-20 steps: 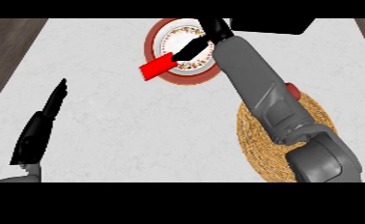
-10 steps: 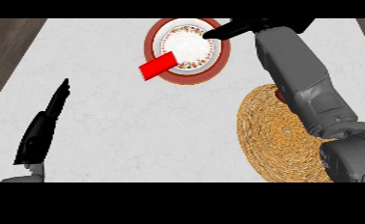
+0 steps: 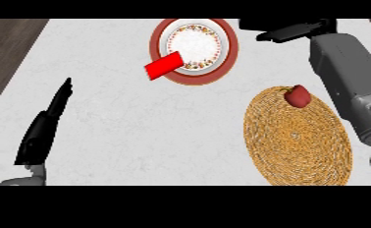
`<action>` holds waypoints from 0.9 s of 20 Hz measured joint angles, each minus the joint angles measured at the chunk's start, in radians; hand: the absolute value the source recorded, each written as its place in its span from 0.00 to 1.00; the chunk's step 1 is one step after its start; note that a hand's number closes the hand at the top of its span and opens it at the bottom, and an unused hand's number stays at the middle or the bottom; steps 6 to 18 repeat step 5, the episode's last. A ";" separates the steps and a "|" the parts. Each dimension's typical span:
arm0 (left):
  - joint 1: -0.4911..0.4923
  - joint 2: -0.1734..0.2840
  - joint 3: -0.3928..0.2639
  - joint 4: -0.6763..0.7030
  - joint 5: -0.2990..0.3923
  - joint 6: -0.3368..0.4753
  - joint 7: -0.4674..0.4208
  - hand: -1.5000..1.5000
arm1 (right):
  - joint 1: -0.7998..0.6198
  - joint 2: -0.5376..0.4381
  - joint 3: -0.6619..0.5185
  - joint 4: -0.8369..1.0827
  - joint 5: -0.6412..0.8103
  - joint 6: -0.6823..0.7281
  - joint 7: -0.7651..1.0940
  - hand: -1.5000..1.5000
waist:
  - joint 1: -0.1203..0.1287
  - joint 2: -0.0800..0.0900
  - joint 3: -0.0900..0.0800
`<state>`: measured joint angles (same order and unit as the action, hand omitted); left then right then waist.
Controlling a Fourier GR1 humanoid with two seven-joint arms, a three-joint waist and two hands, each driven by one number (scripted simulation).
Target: Pick the can from the placemat and place it in the plate
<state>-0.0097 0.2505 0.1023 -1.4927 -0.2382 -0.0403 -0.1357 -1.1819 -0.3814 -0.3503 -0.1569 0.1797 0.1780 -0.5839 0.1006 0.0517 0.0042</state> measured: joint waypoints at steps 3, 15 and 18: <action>-0.013 -0.002 -0.003 0.005 -0.003 0.001 0.005 0.50 | 0.005 -0.043 0.000 0.006 0.004 0.037 -0.015 0.00 | 0.006 0.004 0.000; -0.019 -0.004 -0.005 0.002 -0.005 0.002 0.010 0.50 | 0.020 -0.061 -0.001 0.010 0.006 0.058 -0.036 0.00 | 0.008 0.004 0.001; -0.019 -0.004 -0.005 0.002 -0.005 0.002 0.010 0.50 | 0.020 -0.061 -0.001 0.010 0.006 0.058 -0.036 0.00 | 0.008 0.004 0.001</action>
